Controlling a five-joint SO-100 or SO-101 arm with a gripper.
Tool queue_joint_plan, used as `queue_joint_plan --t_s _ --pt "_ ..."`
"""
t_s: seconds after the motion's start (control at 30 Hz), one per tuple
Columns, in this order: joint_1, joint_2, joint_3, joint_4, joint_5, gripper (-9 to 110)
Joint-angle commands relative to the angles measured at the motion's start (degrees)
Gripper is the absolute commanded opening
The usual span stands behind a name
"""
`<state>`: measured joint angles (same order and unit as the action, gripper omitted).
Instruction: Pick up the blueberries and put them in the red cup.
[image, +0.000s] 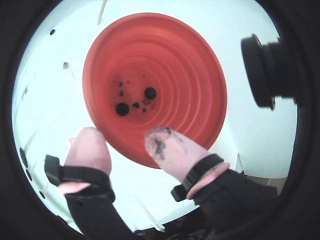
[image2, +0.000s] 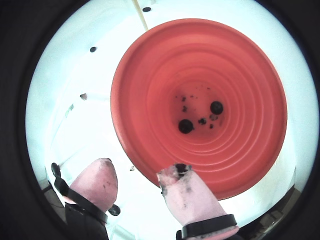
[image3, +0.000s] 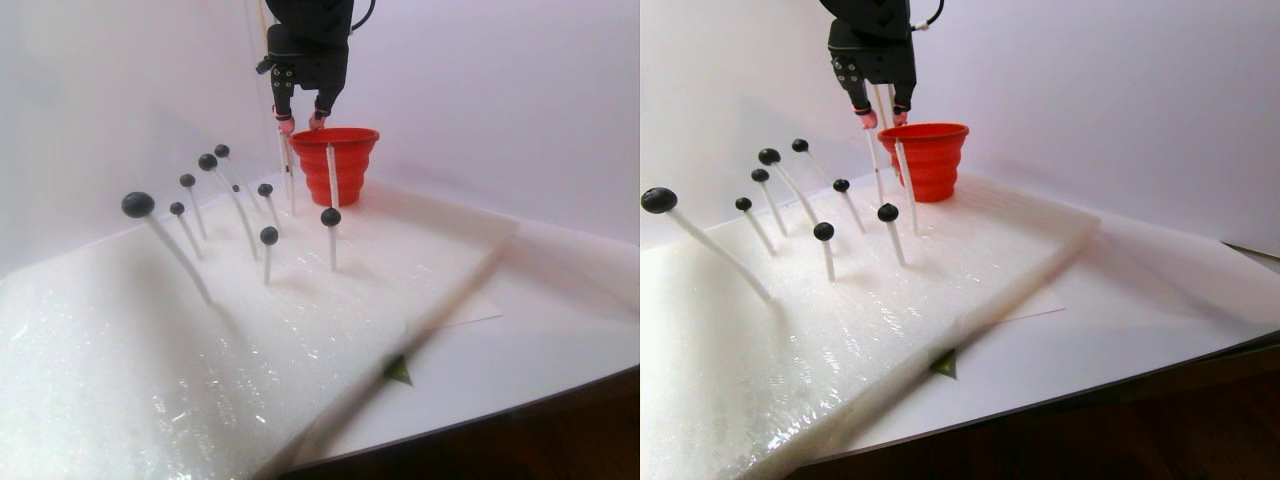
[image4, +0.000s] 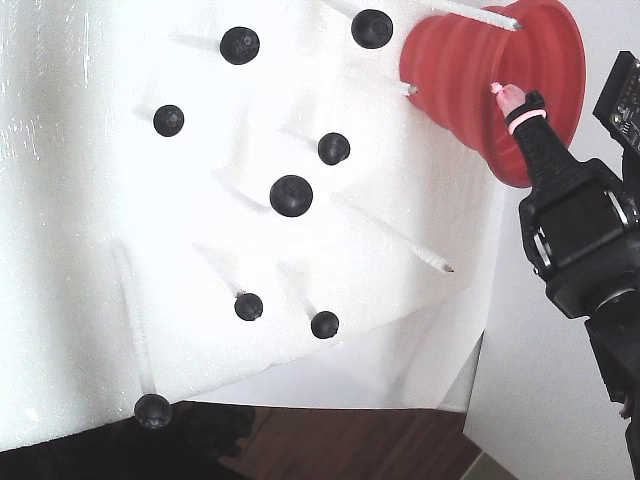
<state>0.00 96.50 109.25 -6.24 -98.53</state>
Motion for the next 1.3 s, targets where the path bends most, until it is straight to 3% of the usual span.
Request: queue_joint_plan --t_s 0.0,1.27 --pt "-1.6 10.8 0.3 0.1 -1.2 16" --pt "-12.1 22.9 12.7 7.9 -7.8 17"
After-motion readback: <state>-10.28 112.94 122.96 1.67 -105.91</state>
